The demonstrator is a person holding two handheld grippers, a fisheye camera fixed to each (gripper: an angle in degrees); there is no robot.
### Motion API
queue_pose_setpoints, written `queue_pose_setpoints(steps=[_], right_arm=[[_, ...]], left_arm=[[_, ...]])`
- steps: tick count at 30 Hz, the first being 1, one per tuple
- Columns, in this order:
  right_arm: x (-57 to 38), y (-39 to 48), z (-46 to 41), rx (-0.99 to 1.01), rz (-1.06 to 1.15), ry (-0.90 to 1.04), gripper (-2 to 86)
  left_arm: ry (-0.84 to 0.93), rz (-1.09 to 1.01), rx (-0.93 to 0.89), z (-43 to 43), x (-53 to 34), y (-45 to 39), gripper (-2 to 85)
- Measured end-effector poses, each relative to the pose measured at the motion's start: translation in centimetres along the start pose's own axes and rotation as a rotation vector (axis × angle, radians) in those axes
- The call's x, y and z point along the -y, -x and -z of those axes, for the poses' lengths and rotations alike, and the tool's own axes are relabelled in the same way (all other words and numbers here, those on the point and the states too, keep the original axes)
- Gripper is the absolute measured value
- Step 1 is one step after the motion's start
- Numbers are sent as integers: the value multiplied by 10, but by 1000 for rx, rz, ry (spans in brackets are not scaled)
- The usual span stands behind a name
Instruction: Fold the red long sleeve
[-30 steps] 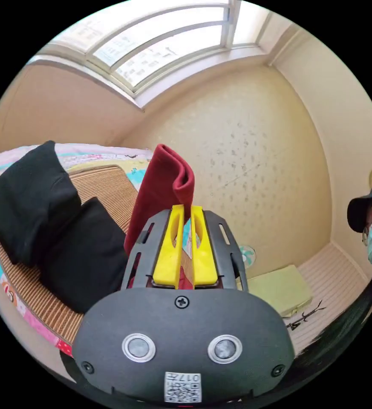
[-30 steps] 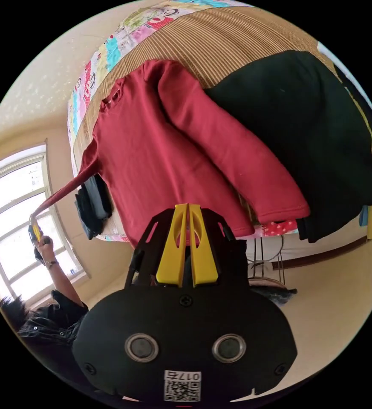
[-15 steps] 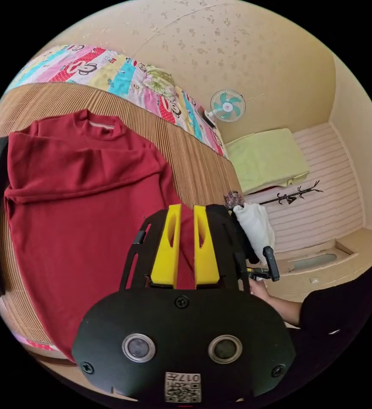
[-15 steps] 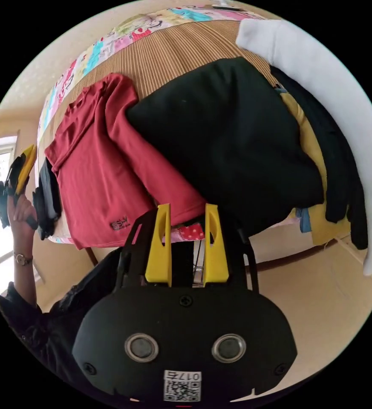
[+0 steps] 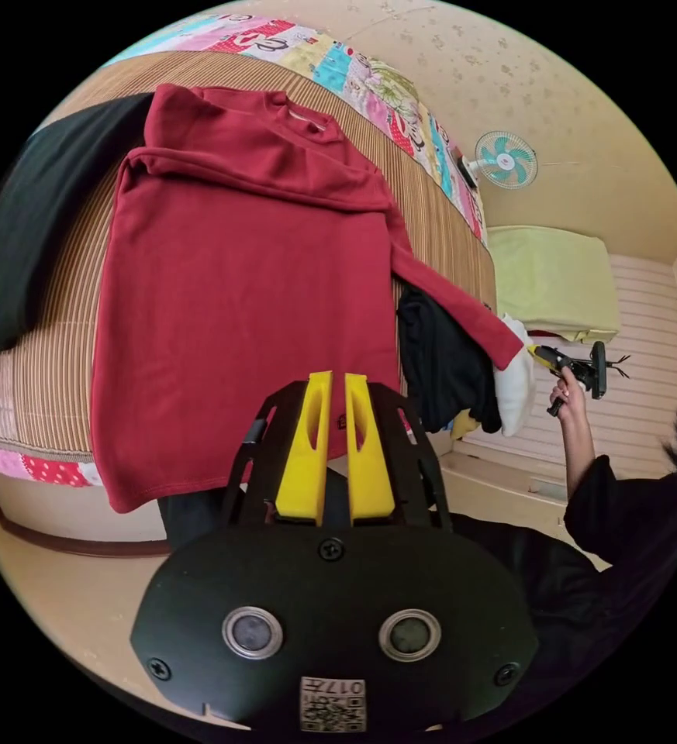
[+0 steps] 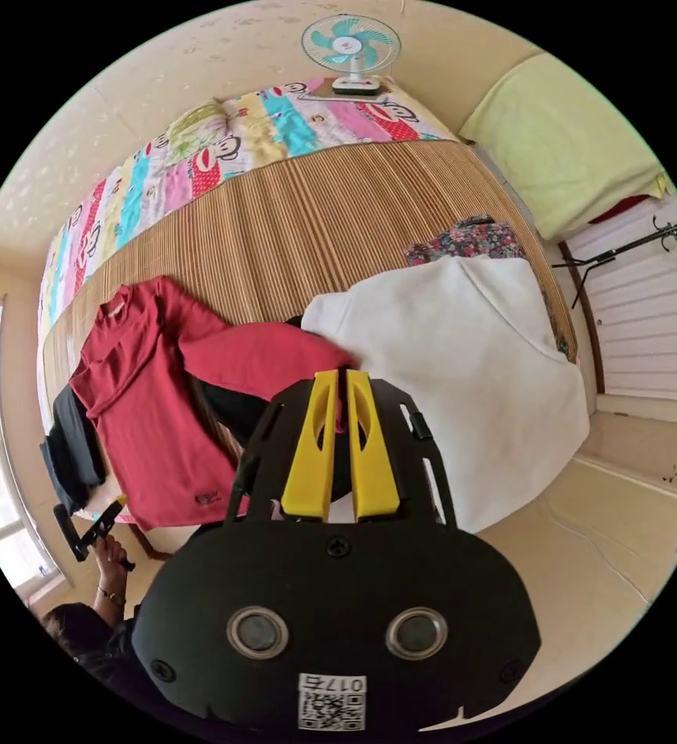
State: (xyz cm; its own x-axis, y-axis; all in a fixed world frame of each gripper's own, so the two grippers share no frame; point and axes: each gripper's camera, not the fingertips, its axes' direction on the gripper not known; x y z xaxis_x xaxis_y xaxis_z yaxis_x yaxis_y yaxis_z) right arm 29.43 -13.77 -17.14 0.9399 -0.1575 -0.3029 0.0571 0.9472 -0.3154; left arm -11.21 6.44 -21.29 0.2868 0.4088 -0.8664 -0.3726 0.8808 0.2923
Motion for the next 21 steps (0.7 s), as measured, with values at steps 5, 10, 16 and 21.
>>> queue_pose_setpoints(steps=[5, 10, 16, 21], right_arm=[[-53, -21, -40, 311, -167, -13, 99], [-82, -39, -128, 606, -425, -58, 106], [-79, -39, -175, 651, -783, -146, 75], [-46, 43, -70, 512, -474, -443, 33]], left_arm=[[-29, 39, -46, 7, -11, 2, 38], [-25, 95, -71, 7, -28, 15, 37], [-20, 208, -91, 15, -53, 47, 35], [-50, 277, -116, 40, -72, 71, 29]])
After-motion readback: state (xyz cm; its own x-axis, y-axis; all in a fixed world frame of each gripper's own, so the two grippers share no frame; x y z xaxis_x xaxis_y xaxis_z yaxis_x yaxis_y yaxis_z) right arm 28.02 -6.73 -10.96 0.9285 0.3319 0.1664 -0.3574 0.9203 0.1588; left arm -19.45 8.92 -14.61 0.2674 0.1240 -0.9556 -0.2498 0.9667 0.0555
